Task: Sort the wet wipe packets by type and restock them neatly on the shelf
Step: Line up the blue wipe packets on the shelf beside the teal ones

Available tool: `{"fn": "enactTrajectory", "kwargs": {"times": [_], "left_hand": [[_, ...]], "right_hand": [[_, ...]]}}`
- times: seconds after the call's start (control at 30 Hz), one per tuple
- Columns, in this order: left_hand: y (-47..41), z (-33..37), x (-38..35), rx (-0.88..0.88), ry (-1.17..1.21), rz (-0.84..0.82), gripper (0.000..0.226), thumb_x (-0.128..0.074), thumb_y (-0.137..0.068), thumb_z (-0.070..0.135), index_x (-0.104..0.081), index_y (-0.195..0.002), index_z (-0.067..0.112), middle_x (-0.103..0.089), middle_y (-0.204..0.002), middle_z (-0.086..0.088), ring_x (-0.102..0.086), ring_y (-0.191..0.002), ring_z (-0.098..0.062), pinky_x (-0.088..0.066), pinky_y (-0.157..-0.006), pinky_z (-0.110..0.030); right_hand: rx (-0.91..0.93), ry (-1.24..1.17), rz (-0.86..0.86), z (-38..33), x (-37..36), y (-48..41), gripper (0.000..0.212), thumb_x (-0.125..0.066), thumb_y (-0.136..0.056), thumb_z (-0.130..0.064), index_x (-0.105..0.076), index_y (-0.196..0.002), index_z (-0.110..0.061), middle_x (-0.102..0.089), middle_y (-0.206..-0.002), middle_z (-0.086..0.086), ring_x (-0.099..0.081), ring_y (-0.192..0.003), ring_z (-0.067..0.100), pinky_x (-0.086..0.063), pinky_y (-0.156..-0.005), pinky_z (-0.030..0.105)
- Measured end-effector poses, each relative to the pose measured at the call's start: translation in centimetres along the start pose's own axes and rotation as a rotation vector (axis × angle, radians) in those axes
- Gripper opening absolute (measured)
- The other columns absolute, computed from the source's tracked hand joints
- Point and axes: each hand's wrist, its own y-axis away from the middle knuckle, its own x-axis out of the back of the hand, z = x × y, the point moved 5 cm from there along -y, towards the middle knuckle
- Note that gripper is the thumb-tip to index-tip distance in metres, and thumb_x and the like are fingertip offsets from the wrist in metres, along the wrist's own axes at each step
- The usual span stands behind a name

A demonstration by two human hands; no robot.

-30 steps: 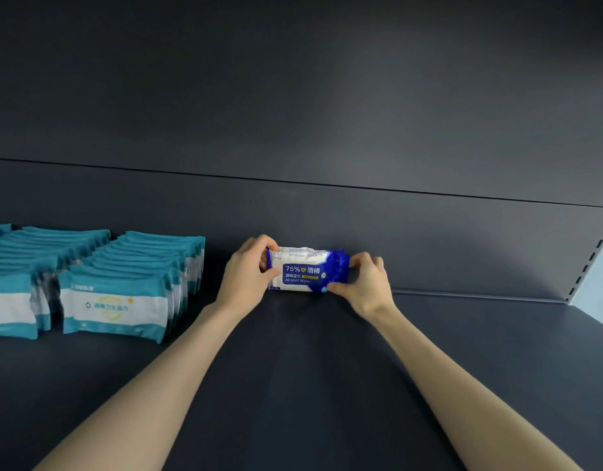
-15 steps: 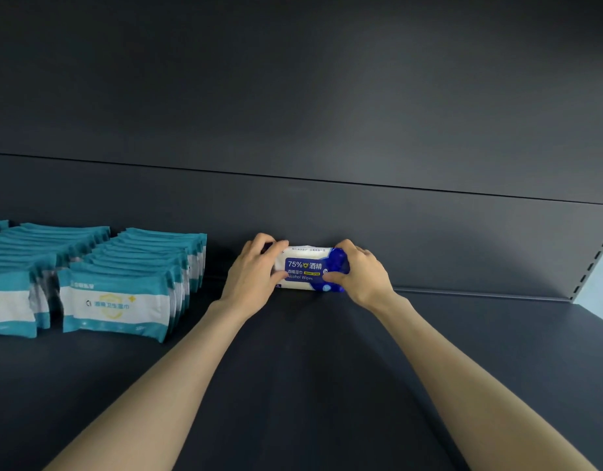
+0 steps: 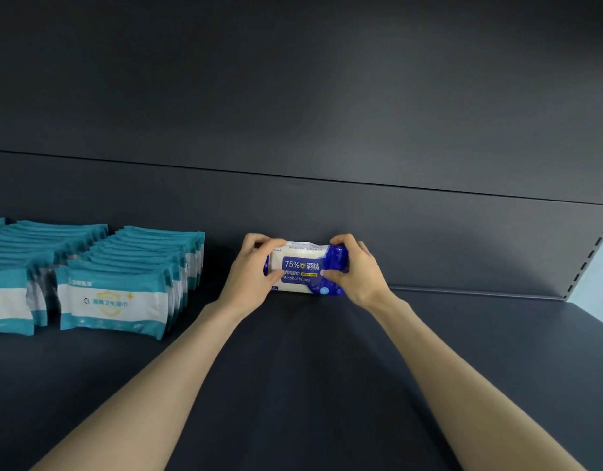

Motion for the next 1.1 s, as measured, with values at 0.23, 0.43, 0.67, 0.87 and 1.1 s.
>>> {"fn": "enactTrajectory", "kwargs": {"times": [0.23,0.43,0.67,0.87,1.1], "left_hand": [[0.0,0.1,0.0,-0.086,-0.304,0.008,0.062,-0.073,-0.082,0.020,-0.047,-0.137,0.011,-0.043,-0.129,-0.008,-0.044,-0.114,-0.023,-0.044,-0.091,-0.037],[-0.4,1.2,-0.2,-0.044,-0.545,-0.065,0.059,-0.065,-0.087,0.032,-0.040,-0.138,0.017,-0.030,-0.140,-0.007,-0.034,-0.125,-0.022,-0.038,-0.095,-0.035],[0.4,7.0,1.3,-0.121,-0.548,-0.131,0.046,-0.057,-0.093,0.030,-0.045,-0.135,0.016,-0.043,-0.133,-0.003,-0.042,-0.121,-0.022,-0.038,-0.094,-0.036],[6.7,17.0,2.9,-0.234,-0.389,-0.036,0.023,-0.056,-0.092,0.025,-0.062,-0.113,0.017,-0.064,-0.104,0.001,-0.061,-0.091,-0.022,-0.050,-0.076,-0.039],[24.0,26.2,-1.5,-0.294,-0.202,0.074,0.025,-0.053,-0.085,0.035,-0.067,-0.097,0.017,-0.065,-0.080,0.009,-0.063,-0.066,-0.015,-0.053,-0.060,-0.034]], "right_hand": [[0.097,0.157,0.016,-0.5,-0.4,0.1,0.047,-0.066,-0.089,-0.014,-0.045,-0.131,-0.016,-0.029,-0.132,0.005,-0.036,-0.125,0.017,-0.055,-0.089,0.041],[0.090,0.362,0.045,-1.0,-0.1,0.5,0.049,-0.064,-0.091,-0.024,-0.042,-0.134,-0.020,-0.022,-0.140,0.005,-0.023,-0.133,0.017,-0.054,-0.086,0.038],[0.095,0.361,0.054,-3.3,3.9,3.1,0.043,-0.058,-0.093,-0.028,-0.046,-0.132,-0.016,-0.026,-0.144,0.005,-0.034,-0.130,0.024,-0.046,-0.090,0.039],[0.200,0.275,0.150,-4.9,10.7,11.6,0.025,-0.057,-0.093,-0.027,-0.060,-0.115,-0.014,-0.056,-0.118,0.003,-0.057,-0.103,0.026,-0.047,-0.088,0.040],[0.315,0.161,0.246,0.1,16.8,30.2,0.016,-0.059,-0.090,-0.019,-0.066,-0.103,-0.012,-0.064,-0.100,0.000,-0.062,-0.089,0.023,-0.052,-0.076,0.044]]}}
